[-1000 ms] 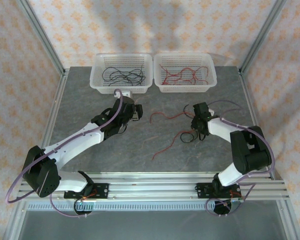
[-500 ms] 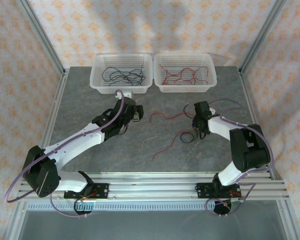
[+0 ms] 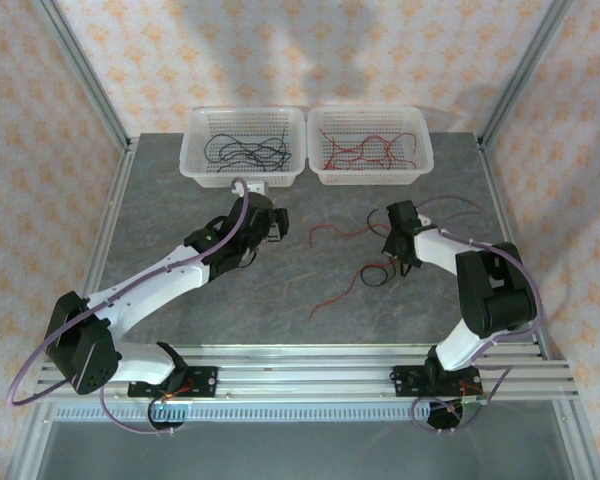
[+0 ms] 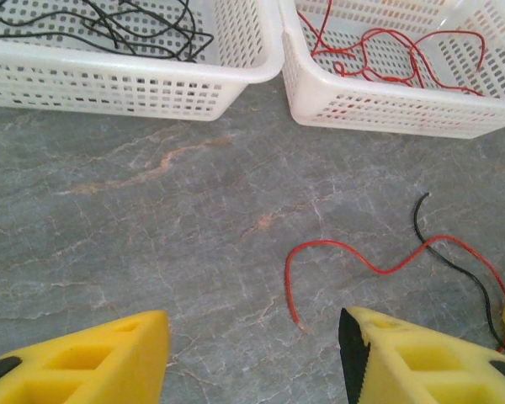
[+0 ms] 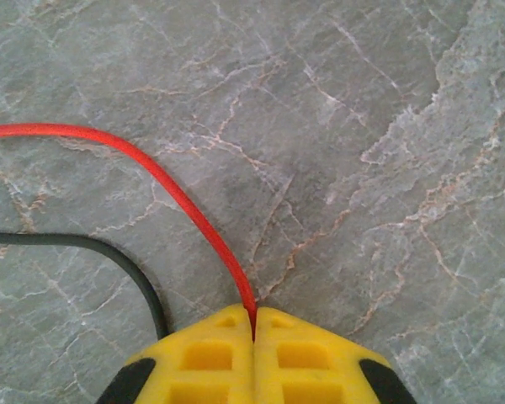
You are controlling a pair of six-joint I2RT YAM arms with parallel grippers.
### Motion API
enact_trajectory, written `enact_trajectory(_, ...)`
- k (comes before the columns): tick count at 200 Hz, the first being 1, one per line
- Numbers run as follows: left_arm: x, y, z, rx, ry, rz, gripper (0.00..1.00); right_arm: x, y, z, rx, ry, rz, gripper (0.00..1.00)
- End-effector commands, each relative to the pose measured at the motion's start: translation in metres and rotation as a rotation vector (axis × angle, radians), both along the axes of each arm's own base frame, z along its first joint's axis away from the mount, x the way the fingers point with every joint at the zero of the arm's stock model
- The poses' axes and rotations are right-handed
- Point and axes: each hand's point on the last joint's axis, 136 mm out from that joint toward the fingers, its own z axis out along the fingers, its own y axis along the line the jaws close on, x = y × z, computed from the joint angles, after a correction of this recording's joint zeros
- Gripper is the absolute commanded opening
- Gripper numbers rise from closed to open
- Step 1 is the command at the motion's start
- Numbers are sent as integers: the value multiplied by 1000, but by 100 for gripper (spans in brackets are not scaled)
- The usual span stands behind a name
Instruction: Untangle the cables
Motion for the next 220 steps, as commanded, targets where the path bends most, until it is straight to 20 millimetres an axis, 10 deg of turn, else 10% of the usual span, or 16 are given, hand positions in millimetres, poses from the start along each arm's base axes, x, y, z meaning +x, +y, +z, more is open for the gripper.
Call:
enact_trajectory(1,0,-1,10,32,-12,7,56,12,6,-2,29,-17,22,0)
enact_trajectory(109,-12,-38,2,75,-27,-91,56,19,40,242,224,-506,206,0)
enact_trajectory(220,-24,-61,5,91,-55,-158,56,26,60,384,318,-765,314,0)
